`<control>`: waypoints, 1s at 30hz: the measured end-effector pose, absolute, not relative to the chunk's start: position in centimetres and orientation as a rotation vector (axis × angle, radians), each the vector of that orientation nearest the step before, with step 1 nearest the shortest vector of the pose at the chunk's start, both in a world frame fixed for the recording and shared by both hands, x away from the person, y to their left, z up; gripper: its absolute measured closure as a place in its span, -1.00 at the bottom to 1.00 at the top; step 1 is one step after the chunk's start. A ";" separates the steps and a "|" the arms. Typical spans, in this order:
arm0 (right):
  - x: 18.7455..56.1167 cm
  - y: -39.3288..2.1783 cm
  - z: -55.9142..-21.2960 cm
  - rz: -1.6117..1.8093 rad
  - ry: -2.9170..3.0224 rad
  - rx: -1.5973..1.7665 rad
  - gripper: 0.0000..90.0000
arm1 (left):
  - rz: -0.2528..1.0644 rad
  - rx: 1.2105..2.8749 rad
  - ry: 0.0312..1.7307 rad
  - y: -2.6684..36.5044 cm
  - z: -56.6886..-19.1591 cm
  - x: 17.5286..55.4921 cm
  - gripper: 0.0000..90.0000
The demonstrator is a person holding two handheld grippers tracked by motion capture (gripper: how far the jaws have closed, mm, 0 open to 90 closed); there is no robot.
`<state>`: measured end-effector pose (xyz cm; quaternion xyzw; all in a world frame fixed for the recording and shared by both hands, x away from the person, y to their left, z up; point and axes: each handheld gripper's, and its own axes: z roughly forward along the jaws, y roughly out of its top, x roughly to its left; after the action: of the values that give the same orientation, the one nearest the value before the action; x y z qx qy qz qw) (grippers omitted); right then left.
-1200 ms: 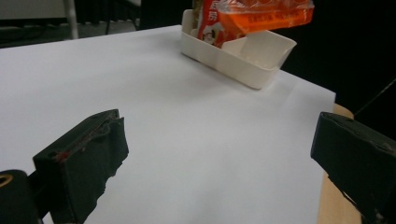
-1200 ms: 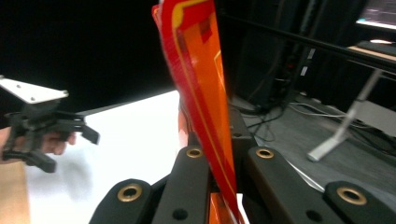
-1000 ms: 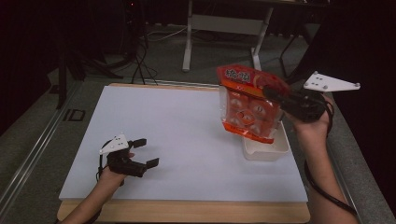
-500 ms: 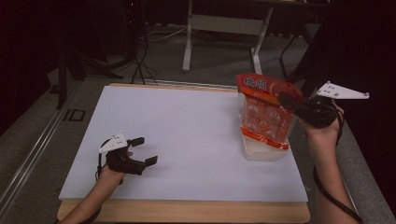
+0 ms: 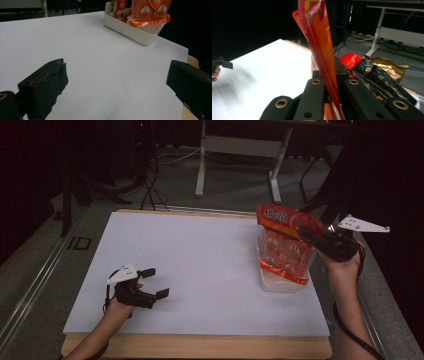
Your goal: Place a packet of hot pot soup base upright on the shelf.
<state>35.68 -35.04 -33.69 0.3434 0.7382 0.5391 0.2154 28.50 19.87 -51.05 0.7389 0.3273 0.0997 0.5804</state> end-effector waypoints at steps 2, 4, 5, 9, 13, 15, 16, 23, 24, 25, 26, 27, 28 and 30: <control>35.4 -35.3 -33.5 1.502 2.032 0.955 1.00 | 0.232 1.729 0.765 19.9 -51.1 28.5 -0.94; 35.2 -35.6 -33.3 1.508 2.023 0.957 1.00 | 0.231 1.726 0.765 19.9 -51.1 28.5 -0.94; 35.1 -35.8 -33.3 1.520 2.023 0.960 1.00 | 0.229 1.724 0.765 19.9 -51.0 28.5 -0.94; 35.2 -36.1 -33.7 1.521 2.034 0.974 1.00 | 0.227 1.727 0.767 19.9 -51.1 28.6 -0.94; 35.8 -36.0 -34.8 1.519 2.065 1.003 1.00 | 0.225 1.727 0.769 19.9 -51.2 28.6 -0.94; 36.1 -36.0 -35.4 1.550 2.066 1.020 1.00 | 0.221 1.725 0.773 20.0 -51.3 28.7 -0.94; 36.2 -36.0 -35.6 1.552 2.064 1.019 1.00 | 0.217 1.724 0.777 20.0 -51.3 28.7 -0.94; 37.0 -35.4 -36.8 1.560 2.084 1.049 1.00 | 0.209 1.733 0.770 19.9 -51.4 28.8 -0.94; 37.1 -35.5 -37.1 1.561 2.088 1.057 1.00 | 0.211 1.736 0.769 19.9 -51.4 28.7 -0.94; 37.2 -35.5 -37.4 1.562 2.091 1.066 1.00 | 0.213 1.736 0.768 19.9 -51.4 28.7 -0.94; 37.3 -35.6 -37.7 1.559 2.088 1.085 1.00 | 0.208 1.733 0.768 19.9 -51.4 28.7 -0.94; 37.4 -35.7 -38.1 1.569 2.086 1.098 1.00 | 0.206 1.731 0.768 19.9 -51.4 28.7 -0.94; 37.5 -35.9 -38.4 1.586 2.083 1.113 1.00 | 0.208 1.732 0.770 19.9 -51.4 28.7 -0.94; 37.5 -36.4 -38.8 1.603 2.070 1.129 1.00 | 0.205 1.732 0.769 19.9 -51.5 28.8 -0.94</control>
<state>37.52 -36.40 -38.82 0.3918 0.7184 0.5563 0.1445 28.76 19.89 -51.46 0.7407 0.3289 0.0875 0.5792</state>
